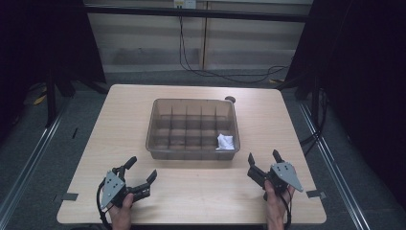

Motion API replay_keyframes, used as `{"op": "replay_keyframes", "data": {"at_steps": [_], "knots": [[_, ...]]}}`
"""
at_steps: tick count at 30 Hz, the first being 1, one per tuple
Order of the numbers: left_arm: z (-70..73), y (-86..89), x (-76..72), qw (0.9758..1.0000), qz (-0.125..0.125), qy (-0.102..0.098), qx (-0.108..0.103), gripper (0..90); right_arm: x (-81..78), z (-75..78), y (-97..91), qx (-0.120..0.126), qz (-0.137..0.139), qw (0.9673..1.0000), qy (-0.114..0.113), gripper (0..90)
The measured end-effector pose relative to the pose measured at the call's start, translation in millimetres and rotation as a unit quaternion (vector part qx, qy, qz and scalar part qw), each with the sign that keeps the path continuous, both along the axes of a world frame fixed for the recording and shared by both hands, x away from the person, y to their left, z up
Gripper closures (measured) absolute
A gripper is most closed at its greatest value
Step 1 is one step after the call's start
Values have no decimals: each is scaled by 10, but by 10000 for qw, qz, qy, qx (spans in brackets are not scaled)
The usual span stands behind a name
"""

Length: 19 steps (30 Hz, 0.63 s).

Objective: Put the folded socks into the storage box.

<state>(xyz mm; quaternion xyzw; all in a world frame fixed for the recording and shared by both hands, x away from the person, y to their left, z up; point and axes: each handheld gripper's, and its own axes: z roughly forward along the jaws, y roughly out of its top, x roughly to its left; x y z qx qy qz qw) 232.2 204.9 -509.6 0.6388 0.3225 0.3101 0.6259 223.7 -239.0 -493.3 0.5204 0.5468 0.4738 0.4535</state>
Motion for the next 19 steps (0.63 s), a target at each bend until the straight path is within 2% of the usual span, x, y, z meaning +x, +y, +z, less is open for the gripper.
{"op": "replay_keyframes", "data": {"at_steps": [1,3,6,9,10,13,16,19], "knots": [[0,5,-1,10000,-3,-6,37,158,-9,-33,-10,-8,-50,10000,-67,143],[1,3,1,10000,8,-13,25,158,-21,-98,-24,191,-27,9997,-120,143],[-1,-4,-1,10000,-5,-7,-17,158,-16,-149,6,25,-19,9999,-122,143],[0,3,-2,10000,7,-2,35,158,-47,-157,20,-74,46,9996,-265,142],[-1,-3,-2,10000,-2,-3,-10,158,-68,-163,16,-62,23,9993,-374,142],[-2,-2,-3,10000,1,-4,-1,158,-121,-185,-21,103,180,9975,-679,142],[-1,1,-1,10000,-4,-14,18,158,-117,-181,-21,72,343,9974,-622,143],[-2,-1,-1,10000,-13,-17,1,157,-122,-183,-13,18,370,9971,-663,143]]}}
